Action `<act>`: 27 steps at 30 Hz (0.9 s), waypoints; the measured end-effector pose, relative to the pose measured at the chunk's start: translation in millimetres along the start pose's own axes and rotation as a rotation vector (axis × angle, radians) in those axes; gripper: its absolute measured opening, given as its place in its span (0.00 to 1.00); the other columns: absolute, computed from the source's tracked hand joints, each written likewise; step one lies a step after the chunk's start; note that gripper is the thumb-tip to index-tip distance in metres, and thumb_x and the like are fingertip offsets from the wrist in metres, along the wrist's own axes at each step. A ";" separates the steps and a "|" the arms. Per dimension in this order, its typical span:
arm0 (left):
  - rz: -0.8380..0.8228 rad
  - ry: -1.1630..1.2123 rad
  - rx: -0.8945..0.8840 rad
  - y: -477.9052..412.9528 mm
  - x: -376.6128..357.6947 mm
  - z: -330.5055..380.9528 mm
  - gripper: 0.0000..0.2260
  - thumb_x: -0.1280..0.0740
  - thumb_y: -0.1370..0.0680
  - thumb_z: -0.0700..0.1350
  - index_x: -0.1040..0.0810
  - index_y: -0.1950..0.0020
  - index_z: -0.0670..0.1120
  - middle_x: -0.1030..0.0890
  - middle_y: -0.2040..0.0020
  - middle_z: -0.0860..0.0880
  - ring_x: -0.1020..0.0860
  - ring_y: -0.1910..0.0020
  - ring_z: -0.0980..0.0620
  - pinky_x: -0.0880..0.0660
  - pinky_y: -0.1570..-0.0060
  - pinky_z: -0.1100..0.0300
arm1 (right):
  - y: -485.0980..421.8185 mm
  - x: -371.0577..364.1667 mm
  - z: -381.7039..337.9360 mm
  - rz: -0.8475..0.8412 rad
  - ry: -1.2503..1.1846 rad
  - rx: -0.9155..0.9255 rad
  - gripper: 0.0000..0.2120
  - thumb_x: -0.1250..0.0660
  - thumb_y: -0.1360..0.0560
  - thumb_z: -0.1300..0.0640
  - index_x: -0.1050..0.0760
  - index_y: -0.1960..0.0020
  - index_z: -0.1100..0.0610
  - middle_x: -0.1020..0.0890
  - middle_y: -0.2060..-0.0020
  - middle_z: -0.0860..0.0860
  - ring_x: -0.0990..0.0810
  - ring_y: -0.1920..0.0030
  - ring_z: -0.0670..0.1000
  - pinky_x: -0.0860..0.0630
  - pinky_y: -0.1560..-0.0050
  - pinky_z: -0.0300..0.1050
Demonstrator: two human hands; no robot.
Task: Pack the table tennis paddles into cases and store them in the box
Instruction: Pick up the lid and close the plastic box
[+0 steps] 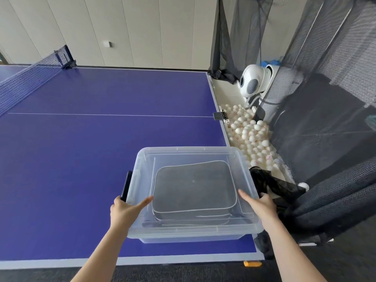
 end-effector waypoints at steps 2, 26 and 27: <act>0.049 -0.013 -0.044 4.9 3.6 4.5 0.52 0.21 0.41 0.62 0.40 0.26 0.41 0.33 0.34 0.42 0.29 0.38 0.41 0.29 0.40 0.45 | 3.7 4.2 -5.6 0.040 0.022 0.050 0.50 0.23 0.39 0.38 0.36 0.28 0.64 0.29 0.32 0.60 0.30 0.32 0.61 0.31 0.34 0.55; 0.157 -0.117 -0.345 12.9 9.7 26.8 0.35 0.22 0.36 0.59 0.32 0.40 0.41 0.26 0.51 0.47 0.26 0.52 0.46 0.28 0.54 0.53 | 33.8 9.4 -44.7 0.158 0.261 0.380 0.38 0.26 0.31 0.47 0.34 0.33 0.70 0.25 0.38 0.66 0.27 0.36 0.64 0.29 0.38 0.54; 0.160 -0.123 -0.358 13.7 9.8 27.6 0.35 0.22 0.36 0.59 0.32 0.40 0.41 0.26 0.51 0.48 0.27 0.53 0.46 0.28 0.55 0.54 | 34.9 9.1 -46.0 0.160 0.274 0.390 0.37 0.26 0.31 0.47 0.34 0.33 0.70 0.25 0.38 0.66 0.27 0.37 0.64 0.29 0.39 0.54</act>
Point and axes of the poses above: each hand's wrist, its own y-axis away from the middle knuckle, its own x-axis out of the back of the hand, z = x × y, the point moved 9 cm from there along -y, towards the middle knuckle
